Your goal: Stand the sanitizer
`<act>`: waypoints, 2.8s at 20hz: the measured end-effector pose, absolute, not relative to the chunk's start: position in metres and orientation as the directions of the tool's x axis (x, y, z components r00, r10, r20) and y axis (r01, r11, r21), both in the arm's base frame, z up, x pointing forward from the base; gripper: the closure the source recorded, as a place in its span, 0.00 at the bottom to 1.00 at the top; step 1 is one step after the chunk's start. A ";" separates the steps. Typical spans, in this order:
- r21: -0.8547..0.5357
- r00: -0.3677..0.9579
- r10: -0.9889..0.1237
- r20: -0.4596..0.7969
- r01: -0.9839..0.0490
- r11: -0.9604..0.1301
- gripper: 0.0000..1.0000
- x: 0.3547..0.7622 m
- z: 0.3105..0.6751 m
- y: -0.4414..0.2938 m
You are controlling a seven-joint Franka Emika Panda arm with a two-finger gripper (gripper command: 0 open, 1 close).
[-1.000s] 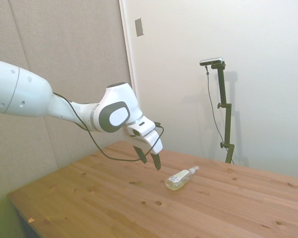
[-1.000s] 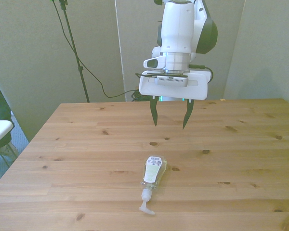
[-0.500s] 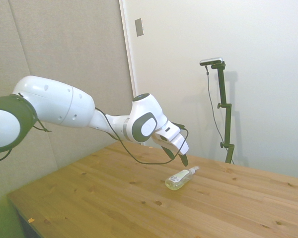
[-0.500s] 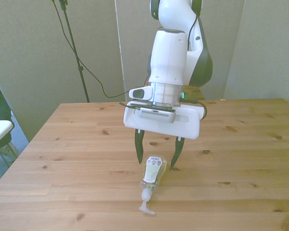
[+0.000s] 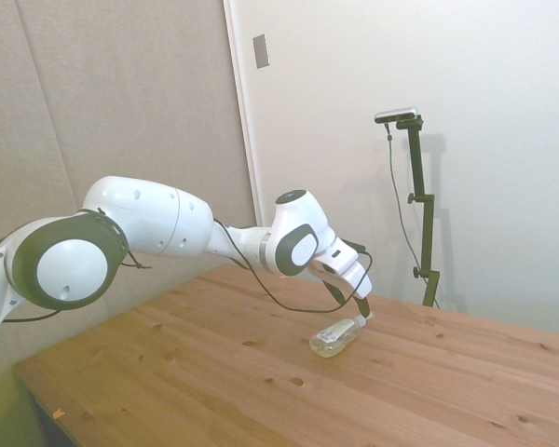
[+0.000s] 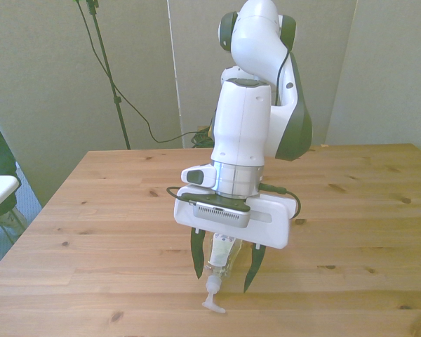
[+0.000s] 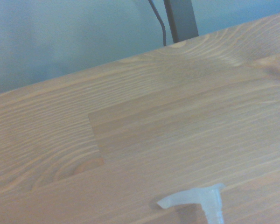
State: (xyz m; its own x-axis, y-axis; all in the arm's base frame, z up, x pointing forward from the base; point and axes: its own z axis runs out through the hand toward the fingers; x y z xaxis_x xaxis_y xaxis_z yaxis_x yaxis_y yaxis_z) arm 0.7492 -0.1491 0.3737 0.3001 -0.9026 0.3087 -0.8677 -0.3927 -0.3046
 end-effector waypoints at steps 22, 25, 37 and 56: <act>-0.253 0.291 -0.925 0.243 -0.902 -0.350 1.00 0.750 0.350 -0.164; -0.252 0.287 -0.928 0.238 -0.904 -0.344 1.00 0.749 0.350 -0.166; -0.248 0.279 -0.939 0.198 -0.913 -0.324 1.00 0.752 0.365 -0.167; -0.705 -0.146 -0.855 0.498 -0.642 -0.301 1.00 0.663 0.455 -0.094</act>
State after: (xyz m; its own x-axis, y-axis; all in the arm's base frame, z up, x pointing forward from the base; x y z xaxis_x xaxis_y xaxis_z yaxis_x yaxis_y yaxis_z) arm 0.6631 -0.0938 0.4546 -0.1464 -0.8548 0.4980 -0.6425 -0.3006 -0.7049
